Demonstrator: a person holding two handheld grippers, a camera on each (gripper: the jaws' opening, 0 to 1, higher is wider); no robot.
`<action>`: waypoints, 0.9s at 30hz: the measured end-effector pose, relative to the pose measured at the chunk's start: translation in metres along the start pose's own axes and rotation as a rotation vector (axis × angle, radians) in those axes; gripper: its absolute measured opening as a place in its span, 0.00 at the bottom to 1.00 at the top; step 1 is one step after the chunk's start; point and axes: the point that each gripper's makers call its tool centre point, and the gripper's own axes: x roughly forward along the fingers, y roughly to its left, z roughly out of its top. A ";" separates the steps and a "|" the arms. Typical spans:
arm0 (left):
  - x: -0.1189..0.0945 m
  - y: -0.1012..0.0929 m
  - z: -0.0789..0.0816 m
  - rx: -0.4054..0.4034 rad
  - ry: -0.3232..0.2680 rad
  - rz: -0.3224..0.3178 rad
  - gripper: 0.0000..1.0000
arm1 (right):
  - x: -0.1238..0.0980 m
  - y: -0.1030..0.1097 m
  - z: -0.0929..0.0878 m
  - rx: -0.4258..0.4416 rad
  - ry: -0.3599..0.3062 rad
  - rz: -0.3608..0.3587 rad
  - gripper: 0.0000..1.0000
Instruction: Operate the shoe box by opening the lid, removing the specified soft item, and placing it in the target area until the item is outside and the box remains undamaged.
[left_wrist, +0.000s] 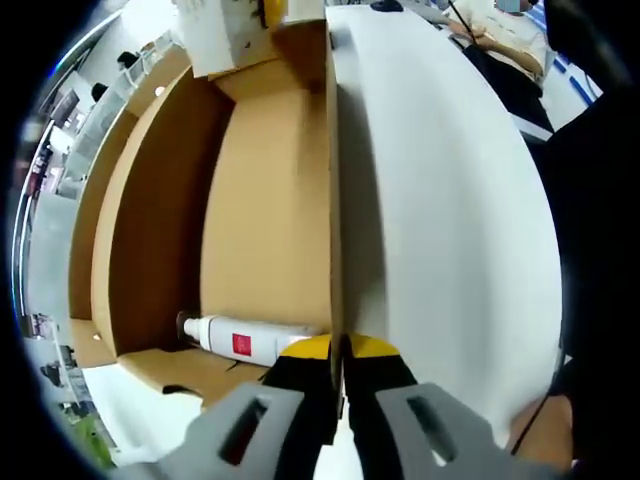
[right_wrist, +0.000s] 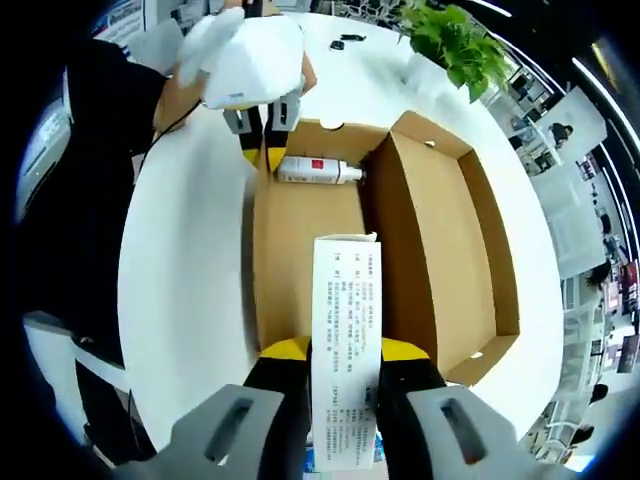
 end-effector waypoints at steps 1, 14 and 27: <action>0.000 0.001 0.000 -0.001 0.005 0.002 0.03 | -0.007 0.004 -0.004 0.001 -0.003 -0.007 0.21; 0.002 0.001 -0.002 0.080 0.036 0.040 0.04 | -0.047 0.045 -0.051 0.057 0.005 -0.013 0.21; 0.002 0.000 -0.003 0.064 0.053 0.017 0.03 | -0.062 0.091 -0.120 0.165 0.003 0.004 0.21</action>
